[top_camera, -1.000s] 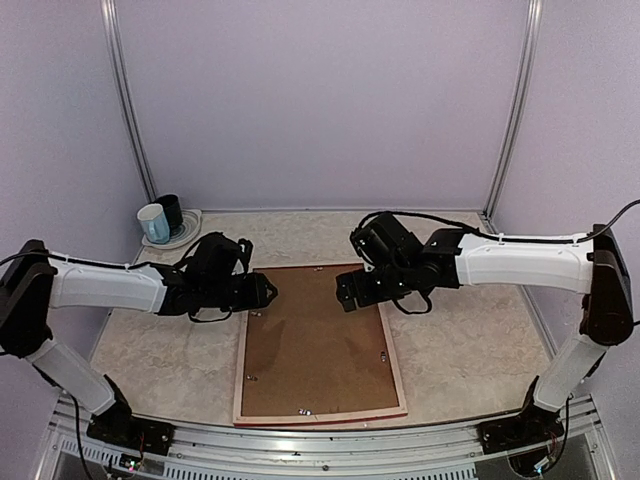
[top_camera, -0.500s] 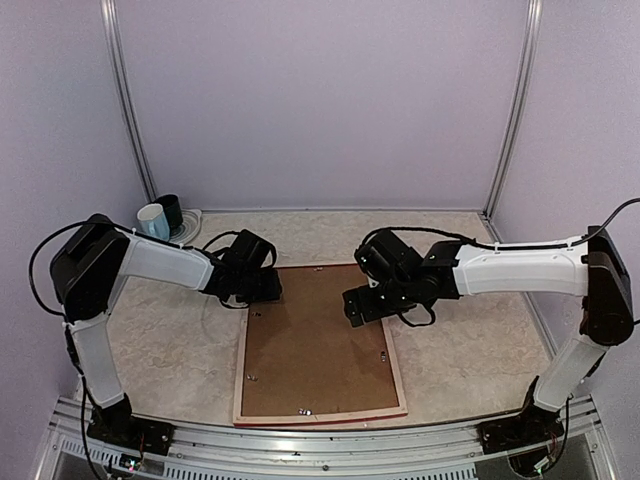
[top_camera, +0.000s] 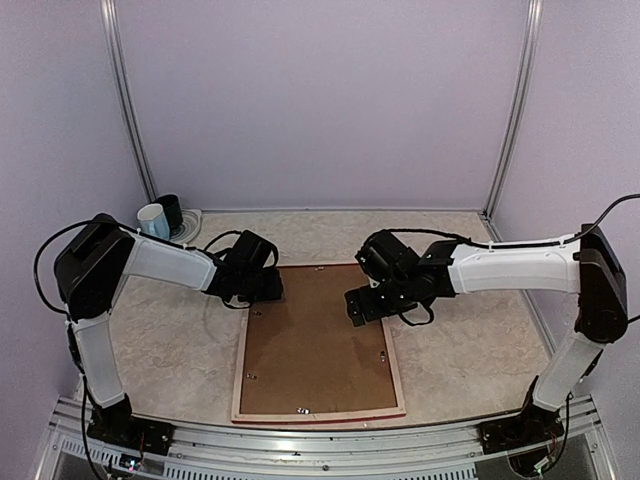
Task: Put the photo into the frame
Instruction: Press the backboard onto the photo.
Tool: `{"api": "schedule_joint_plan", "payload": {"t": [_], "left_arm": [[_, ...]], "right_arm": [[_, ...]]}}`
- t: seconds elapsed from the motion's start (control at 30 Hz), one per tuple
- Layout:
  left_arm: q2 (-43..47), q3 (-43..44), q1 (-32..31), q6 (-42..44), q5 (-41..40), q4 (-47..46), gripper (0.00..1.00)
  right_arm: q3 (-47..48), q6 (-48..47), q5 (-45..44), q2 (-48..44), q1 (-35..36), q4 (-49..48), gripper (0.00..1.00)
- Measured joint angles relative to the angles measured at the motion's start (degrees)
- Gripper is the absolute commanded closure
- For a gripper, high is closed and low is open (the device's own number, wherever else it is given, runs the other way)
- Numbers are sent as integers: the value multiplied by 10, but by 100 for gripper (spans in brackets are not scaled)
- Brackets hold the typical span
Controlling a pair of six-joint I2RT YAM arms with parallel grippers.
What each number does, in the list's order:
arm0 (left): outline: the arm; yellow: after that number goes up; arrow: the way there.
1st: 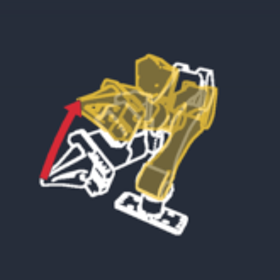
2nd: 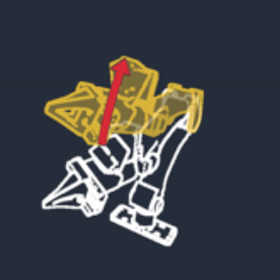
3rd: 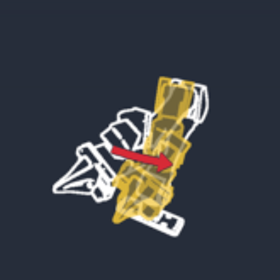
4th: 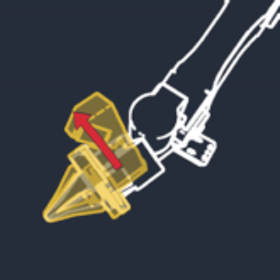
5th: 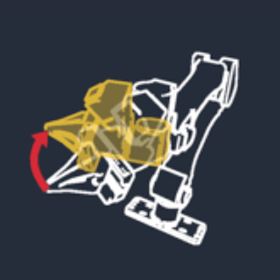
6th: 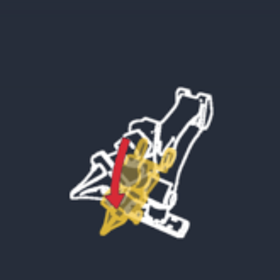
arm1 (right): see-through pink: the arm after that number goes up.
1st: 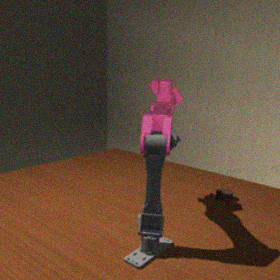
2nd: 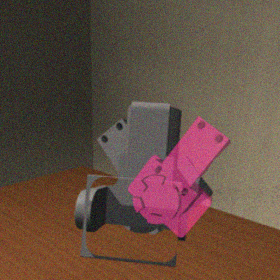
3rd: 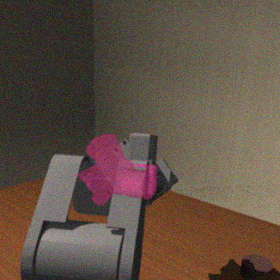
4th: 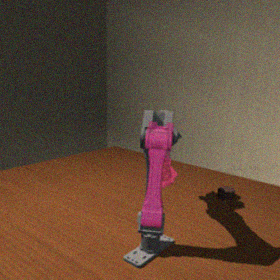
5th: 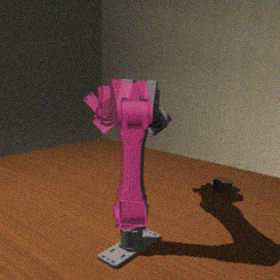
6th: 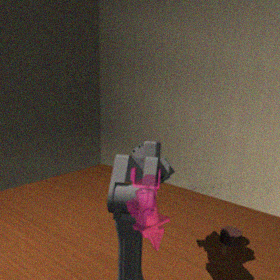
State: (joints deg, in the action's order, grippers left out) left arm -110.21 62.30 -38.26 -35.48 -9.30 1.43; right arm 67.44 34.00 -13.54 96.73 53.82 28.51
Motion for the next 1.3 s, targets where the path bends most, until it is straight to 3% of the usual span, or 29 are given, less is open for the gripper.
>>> {"api": "schedule_joint_plan", "payload": {"t": [0.43,0.67,0.87,1.3], "left_arm": [[39,0,3,2,12,31,59],[126,-39,0,2,1,44,58],[170,-87,-3,2,-22,69,58],[134,-108,-4,-1,-54,97,58]], "right_arm": [[14,1,-16,35,-67,12,8],[39,-9,-12,64,-71,12,22],[40,-36,50,64,-51,-37,30],[104,-63,121,149,31,-92,42]]}}
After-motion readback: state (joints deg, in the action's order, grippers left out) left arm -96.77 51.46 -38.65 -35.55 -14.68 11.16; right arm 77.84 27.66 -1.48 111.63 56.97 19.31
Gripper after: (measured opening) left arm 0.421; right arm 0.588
